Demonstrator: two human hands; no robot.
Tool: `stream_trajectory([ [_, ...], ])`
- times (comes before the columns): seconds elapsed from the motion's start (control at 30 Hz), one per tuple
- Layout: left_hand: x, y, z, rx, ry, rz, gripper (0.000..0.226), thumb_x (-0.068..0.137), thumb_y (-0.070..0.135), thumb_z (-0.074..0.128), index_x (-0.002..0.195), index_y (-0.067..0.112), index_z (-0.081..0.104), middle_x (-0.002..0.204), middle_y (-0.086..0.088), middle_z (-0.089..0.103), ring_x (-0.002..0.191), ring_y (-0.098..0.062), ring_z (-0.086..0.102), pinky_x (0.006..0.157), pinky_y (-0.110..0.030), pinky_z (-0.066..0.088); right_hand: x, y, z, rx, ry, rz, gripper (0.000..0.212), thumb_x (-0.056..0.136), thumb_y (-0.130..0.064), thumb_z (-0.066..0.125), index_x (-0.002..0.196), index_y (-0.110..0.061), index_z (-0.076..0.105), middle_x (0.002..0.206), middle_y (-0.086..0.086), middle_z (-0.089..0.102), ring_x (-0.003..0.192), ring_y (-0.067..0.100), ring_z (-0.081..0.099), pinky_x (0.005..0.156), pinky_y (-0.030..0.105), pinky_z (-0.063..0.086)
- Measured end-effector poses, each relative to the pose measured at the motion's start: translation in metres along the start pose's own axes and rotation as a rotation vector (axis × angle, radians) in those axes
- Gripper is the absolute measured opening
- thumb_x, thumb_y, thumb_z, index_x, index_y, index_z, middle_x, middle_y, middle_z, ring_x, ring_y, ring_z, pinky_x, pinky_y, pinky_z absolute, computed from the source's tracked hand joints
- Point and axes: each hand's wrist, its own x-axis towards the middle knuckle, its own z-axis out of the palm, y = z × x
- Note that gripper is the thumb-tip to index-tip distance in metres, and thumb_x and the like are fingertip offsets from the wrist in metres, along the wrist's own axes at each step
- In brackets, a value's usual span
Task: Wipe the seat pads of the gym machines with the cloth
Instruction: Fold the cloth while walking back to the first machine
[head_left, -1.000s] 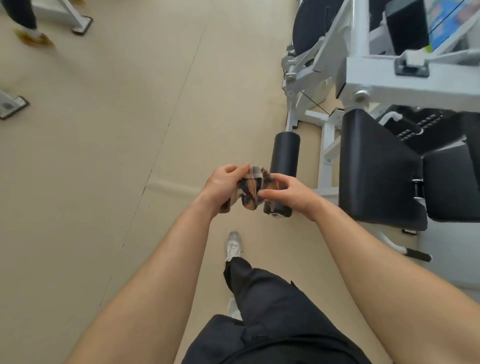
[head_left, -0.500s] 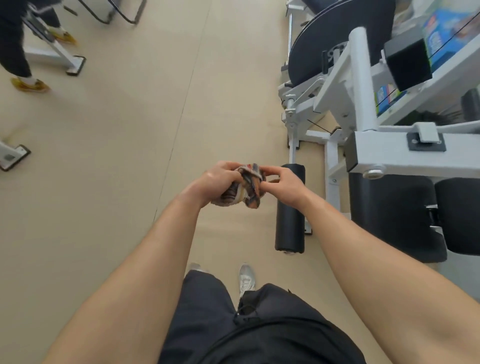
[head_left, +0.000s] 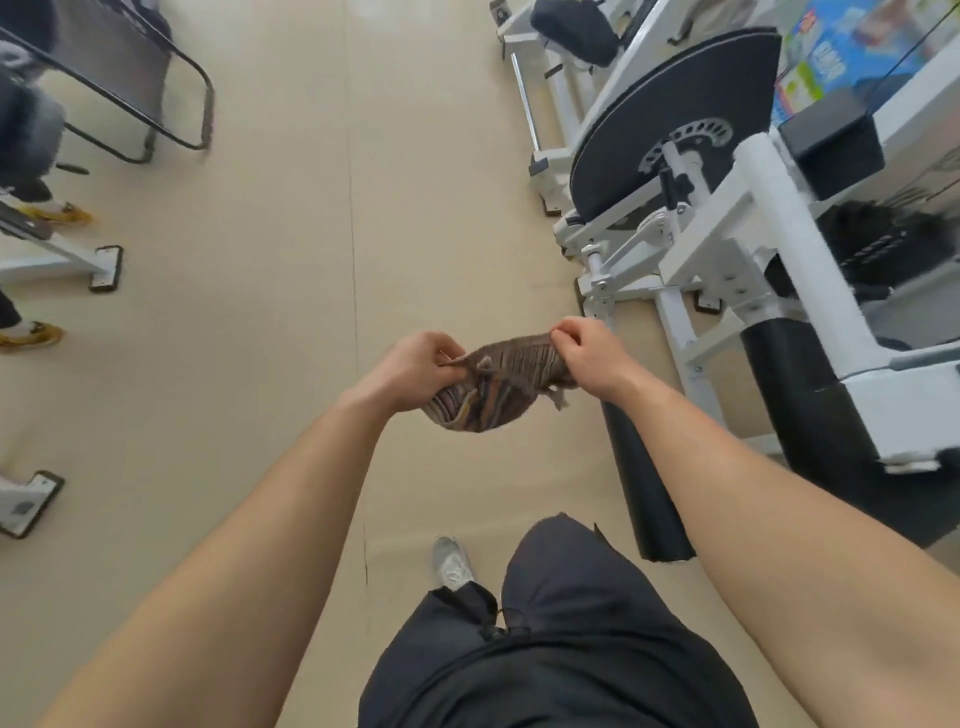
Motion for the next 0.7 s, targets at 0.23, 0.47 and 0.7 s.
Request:
stream_trajectory([
  [0.23, 0.081, -0.019, -0.095, -0.243, 0.073, -0.044, 0.008, 0.088, 0.021, 0.076, 0.093, 0.017, 0.074, 0.082, -0.003, 0.07, 0.076, -0.017, 0.061, 0.068, -0.031, 0.051, 0.074, -0.018, -0.021, 0.162, 0.068, 0.152, 0.041, 0.082, -0.056, 0.072, 0.087, -0.015, 0.075, 0.087, 0.001, 0.073, 0.086, 0.016, 0.066, 0.084, 0.042, 0.053],
  [0.47, 0.186, 0.002, -0.16, -0.459, 0.286, -0.168, 0.015, 0.087, 0.022, 0.077, 0.099, 0.013, 0.073, 0.087, -0.004, 0.07, 0.066, -0.013, 0.06, 0.055, -0.02, 0.049, 0.184, -0.041, -0.037, 0.655, 0.133, 0.292, 0.047, 0.086, -0.039, 0.077, 0.104, 0.004, 0.066, 0.105, 0.026, 0.071, 0.092, 0.032, 0.07, 0.089, 0.046, 0.059],
  [0.7, 0.276, 0.063, -0.196, -0.628, 0.182, -0.201, 0.025, 0.09, 0.019, 0.075, 0.111, 0.005, 0.073, 0.099, -0.01, 0.076, 0.078, -0.016, 0.071, 0.073, -0.025, 0.061, 0.289, -0.109, -0.054, 0.815, 0.066, 0.261, 0.021, 0.09, -0.008, 0.072, 0.111, -0.007, 0.072, 0.091, 0.005, 0.07, 0.078, 0.018, 0.063, 0.074, 0.029, 0.055],
])
